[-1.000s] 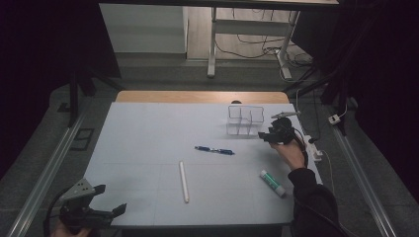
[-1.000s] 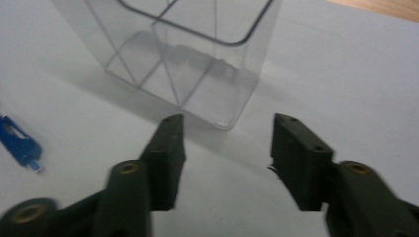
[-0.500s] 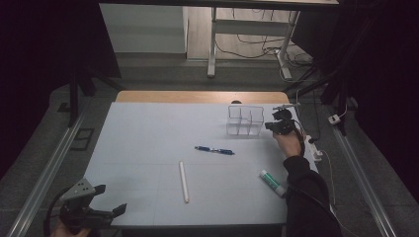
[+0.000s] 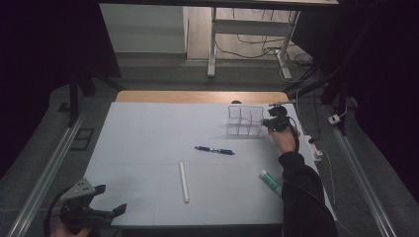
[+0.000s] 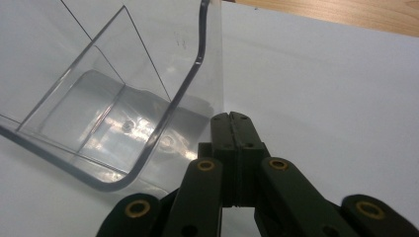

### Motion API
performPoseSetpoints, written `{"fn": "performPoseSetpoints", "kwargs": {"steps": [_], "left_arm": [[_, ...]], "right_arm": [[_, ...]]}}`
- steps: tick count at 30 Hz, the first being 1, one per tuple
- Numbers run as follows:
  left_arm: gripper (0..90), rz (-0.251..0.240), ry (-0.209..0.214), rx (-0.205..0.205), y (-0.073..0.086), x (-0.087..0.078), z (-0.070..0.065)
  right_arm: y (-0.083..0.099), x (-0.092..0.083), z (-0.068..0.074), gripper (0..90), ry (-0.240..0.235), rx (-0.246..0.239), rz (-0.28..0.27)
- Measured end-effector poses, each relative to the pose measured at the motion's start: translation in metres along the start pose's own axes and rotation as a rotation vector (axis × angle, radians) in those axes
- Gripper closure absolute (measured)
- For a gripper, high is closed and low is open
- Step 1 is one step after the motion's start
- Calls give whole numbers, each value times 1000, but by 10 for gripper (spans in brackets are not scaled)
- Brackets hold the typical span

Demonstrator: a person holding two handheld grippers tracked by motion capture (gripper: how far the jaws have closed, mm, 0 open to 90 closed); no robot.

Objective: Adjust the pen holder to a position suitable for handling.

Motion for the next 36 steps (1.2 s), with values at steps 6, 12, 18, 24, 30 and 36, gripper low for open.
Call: {"fn": "performPoseSetpoints", "kwargs": {"steps": [6, 12, 18, 24, 30, 36], "left_arm": [[0, 3, 0, 1, 0, 0, 0], [0, 4, -1, 0, 0, 0, 0], [0, 4, 0, 0, 0, 1, 0], [0, 4, 1, -3, 0, 1, 0], [0, 3, 2, -5, 0, 0, 0], [0, 3, 2, -5, 0, 0, 0]], "right_arm": [[1, 1, 1, 897, -10, 17, -3], [-4, 0, 17, 897, -49, -1, -17], [-9, 4, 39, 897, -71, -38, -16], [-11, 5, 54, 897, -92, -60, -17], [-14, 7, 72, 897, -115, -81, -18], [-17, 9, 85, 897, -131, -90, -17]]}}
Point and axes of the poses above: each handheld gripper's, and its own axes: x roughly forward along the jaws, y roughly out of its underside, z roughly to its left, the point moved 9 cm from there along x, roughly forward along the jaws, and after that the axes turned 10 degrees about y, right-handed, at the moved point
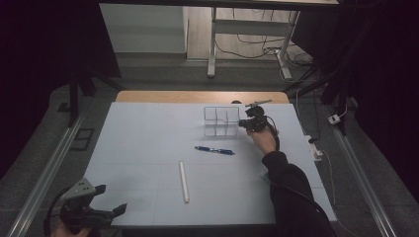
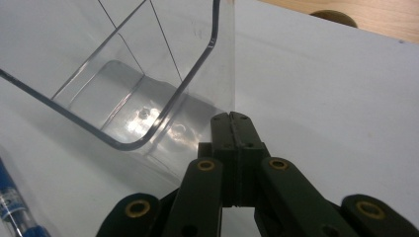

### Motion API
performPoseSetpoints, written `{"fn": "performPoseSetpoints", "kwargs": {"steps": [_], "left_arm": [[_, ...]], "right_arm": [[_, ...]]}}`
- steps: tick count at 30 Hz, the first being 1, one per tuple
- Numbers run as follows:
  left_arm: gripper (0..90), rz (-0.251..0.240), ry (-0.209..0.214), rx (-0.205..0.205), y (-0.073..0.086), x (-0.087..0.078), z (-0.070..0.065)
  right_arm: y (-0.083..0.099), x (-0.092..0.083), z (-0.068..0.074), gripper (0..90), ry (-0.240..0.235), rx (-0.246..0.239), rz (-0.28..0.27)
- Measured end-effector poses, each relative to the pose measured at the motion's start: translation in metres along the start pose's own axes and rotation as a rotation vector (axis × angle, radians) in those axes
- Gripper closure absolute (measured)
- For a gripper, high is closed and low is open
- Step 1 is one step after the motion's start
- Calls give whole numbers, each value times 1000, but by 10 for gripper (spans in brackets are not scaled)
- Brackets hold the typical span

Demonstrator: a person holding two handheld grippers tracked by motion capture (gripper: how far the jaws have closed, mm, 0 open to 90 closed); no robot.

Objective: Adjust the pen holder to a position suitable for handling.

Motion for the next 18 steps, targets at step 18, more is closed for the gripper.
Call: {"fn": "performPoseSetpoints", "kwargs": {"steps": [18], "left_arm": [[0, -2, 1, 2, 0, 0, 0]], "right_arm": [[-7, 7, 45, 897, -60, -57, 8]]}}
Point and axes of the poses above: each handheld gripper's, and its own axes: x roughly forward along the jaws, y roughly out of its underside, z roughly to its left, the point moved 9 cm from there along x, roughly forward along the jaws, and after that the axes turned 10 degrees about y, right-handed, at the moved point
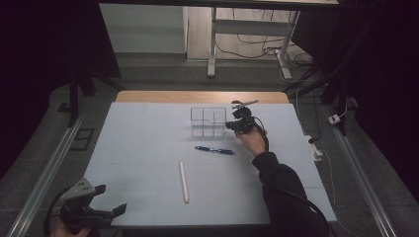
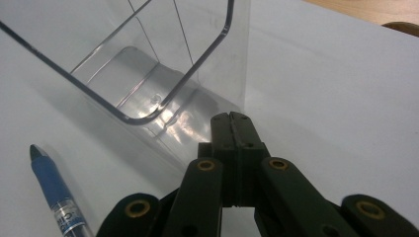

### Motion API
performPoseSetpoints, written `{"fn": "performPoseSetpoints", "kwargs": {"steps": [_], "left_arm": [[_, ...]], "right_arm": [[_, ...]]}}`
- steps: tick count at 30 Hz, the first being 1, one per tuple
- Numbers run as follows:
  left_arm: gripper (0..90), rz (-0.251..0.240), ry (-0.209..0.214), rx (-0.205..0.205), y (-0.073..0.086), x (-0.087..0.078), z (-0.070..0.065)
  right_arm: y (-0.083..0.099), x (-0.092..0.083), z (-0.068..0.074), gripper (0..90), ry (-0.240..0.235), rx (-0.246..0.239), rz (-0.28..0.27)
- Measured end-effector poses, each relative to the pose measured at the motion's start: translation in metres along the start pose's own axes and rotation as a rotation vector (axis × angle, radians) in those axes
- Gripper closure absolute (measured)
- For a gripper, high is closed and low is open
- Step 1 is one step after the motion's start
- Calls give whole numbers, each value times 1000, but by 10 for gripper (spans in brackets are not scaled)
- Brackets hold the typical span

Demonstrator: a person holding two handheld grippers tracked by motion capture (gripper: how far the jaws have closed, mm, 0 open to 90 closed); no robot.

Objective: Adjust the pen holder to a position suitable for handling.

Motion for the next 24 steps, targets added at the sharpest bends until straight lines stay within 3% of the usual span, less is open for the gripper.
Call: {"fn": "performPoseSetpoints", "kwargs": {"steps": [16, 24], "left_arm": [[0, 1, 0, 3, 0, 0, 0], [0, -6, 2, 8, 0, -1, -1]], "right_arm": [[2, -3, 19, 897, -20, -45, 14], [0, -6, 16, 889, -8, -49, -1]]}}
Point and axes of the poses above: each handheld gripper's, and its own axes: x roughly forward along the jaws, y roughly out of its underside, z roughly to its left, the point moved 9 cm from there along x, roughly forward along the jaws, and after that the axes turned 10 degrees about y, right-handed, at the moved point
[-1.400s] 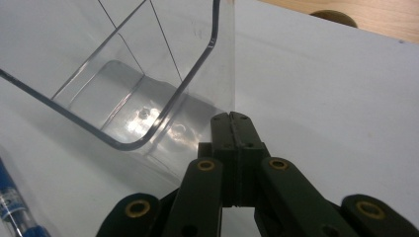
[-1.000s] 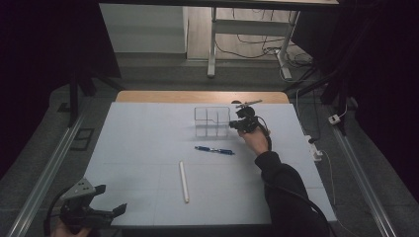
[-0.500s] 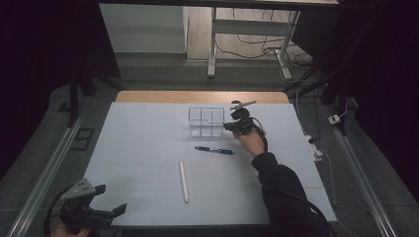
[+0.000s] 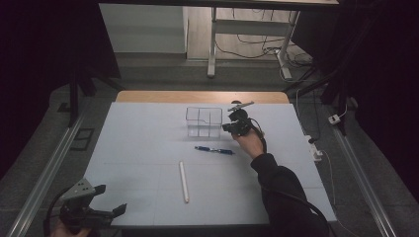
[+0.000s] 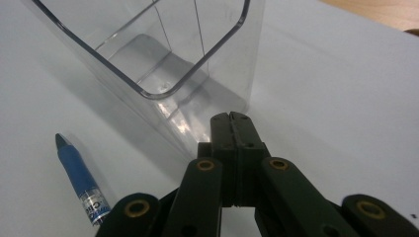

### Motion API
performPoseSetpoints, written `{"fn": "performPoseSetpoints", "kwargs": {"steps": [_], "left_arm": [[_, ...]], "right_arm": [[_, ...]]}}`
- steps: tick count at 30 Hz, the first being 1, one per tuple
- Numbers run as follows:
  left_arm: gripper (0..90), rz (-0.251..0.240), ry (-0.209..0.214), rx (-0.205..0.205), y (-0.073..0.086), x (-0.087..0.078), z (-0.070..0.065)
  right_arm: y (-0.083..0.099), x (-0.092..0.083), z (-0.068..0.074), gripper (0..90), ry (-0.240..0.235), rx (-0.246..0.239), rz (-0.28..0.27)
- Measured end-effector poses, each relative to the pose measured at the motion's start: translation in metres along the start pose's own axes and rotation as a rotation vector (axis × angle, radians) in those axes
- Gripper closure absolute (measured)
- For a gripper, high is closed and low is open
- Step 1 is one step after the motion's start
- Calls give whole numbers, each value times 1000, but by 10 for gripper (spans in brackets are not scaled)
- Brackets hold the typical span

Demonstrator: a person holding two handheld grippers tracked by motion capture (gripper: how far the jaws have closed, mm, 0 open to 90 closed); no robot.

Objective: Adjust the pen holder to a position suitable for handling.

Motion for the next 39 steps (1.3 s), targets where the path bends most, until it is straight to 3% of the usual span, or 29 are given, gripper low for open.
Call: {"fn": "performPoseSetpoints", "kwargs": {"steps": [4, 9, 14, 16, 23, 32, 39], "left_arm": [[0, -9, 22, 4, 0, 0, -2], [3, -38, 48, -3, -2, -2, -4], [3, -33, 38, 16, -2, -1, -5], [1, -29, 29, 16, -2, -1, -5], [0, -17, 8, 11, -1, 0, -4], [0, -11, 18, 10, -1, 0, -4], [0, -11, 18, 12, -1, 0, -4]], "right_arm": [[-3, -9, -4, 819, 9, 5, -19], [-2, -21, -3, 696, -14, 2, -20], [-1, -33, 0, 516, -40, -4, -26], [-1, -35, 2, 489, -47, -1, -22], [5, -46, 15, 282, -76, -58, -12], [15, -51, 30, 74, -124, -115, 17], [24, -52, 33, 37, -132, -126, 36]]}}
Point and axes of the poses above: each handheld gripper's, and its own axes: x roughly forward along the jaws, y roughly out of its underside, z roughly to its left, the point moved 9 cm from there along x, roughly forward along the jaws, and after that the axes turned 10 degrees about y, right-handed, at the moved point
